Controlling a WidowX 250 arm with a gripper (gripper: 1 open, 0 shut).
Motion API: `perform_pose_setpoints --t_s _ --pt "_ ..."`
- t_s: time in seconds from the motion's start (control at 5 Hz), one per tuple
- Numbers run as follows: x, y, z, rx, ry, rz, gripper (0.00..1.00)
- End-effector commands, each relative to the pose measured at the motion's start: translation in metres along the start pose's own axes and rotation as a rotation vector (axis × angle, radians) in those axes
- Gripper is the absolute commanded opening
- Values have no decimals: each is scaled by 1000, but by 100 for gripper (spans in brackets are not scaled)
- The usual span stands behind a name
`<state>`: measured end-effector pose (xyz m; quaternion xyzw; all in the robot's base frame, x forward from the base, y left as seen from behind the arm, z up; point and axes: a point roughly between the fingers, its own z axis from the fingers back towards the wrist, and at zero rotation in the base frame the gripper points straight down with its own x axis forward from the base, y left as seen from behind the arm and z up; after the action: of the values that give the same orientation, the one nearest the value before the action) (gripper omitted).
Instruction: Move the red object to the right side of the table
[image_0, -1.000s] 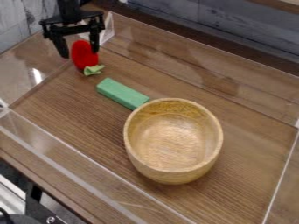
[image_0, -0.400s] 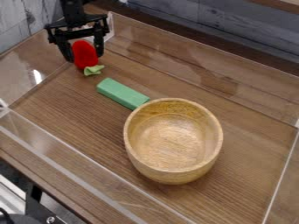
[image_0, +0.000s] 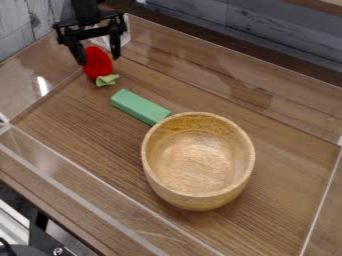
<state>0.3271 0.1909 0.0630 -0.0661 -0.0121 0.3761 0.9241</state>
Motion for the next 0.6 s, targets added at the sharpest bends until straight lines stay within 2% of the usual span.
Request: perform_pose_setpoints --t_s 0.0,0.4 --pt "12 -8 29 -25 -106 -14 100" --pt "21 -7 18 -27 -128 -7 100"
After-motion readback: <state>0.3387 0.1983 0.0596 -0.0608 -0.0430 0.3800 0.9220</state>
